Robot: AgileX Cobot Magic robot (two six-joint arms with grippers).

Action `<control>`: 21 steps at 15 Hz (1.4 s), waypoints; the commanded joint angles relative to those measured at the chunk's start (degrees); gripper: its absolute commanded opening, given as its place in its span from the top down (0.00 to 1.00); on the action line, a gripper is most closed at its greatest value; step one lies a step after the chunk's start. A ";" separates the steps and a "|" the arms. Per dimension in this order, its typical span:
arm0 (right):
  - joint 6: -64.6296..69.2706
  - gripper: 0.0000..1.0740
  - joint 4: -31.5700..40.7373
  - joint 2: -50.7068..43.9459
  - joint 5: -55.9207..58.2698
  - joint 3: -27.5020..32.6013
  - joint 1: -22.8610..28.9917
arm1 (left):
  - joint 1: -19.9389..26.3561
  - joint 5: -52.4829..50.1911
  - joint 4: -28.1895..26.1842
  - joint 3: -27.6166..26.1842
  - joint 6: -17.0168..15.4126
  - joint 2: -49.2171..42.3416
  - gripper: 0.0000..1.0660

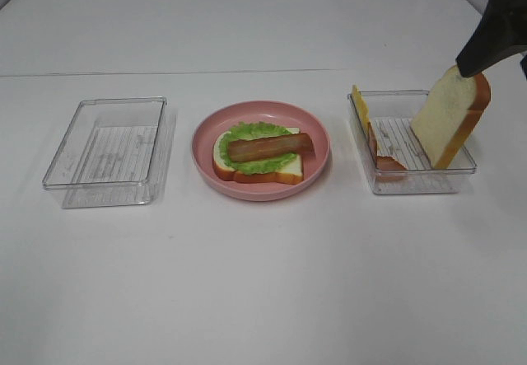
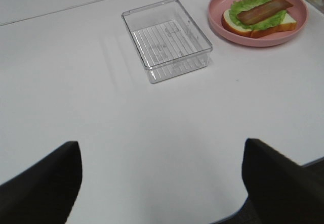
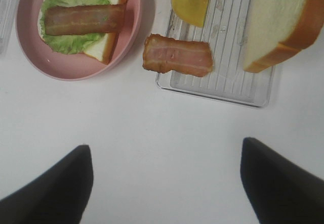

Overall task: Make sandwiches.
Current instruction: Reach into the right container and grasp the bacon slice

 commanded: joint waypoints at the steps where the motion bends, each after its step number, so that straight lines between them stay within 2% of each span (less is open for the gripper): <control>1: -0.74 0.32 -0.92 4.98 0.69 -3.27 2.81 | 0.23 -2.35 -0.29 0.86 -0.11 -1.20 0.24; 3: 3.38 0.38 -1.95 14.21 0.69 -9.40 7.68 | 0.23 -2.35 -0.29 0.86 -0.11 -1.20 0.24; 7: 6.65 0.48 -0.92 24.75 4.13 -18.74 7.68 | 0.23 -2.35 -0.40 0.86 -0.11 -1.20 0.24; 10: 6.99 0.48 -0.29 31.80 6.70 -24.18 7.68 | 0.23 -2.35 -0.52 0.86 -0.11 -1.20 0.24; 17: 7.28 0.48 0.52 39.76 3.67 -25.50 7.68 | 0.23 -2.35 -0.97 0.86 -0.11 -1.20 0.24; 20: 7.28 0.58 0.17 39.99 1.43 -25.50 7.68 | 0.23 -2.35 -0.97 0.86 -0.11 -1.20 0.24; 21: 7.28 0.58 -0.17 40.05 1.43 -25.50 7.68 | 0.23 -2.35 -0.97 0.86 -0.11 -1.20 0.24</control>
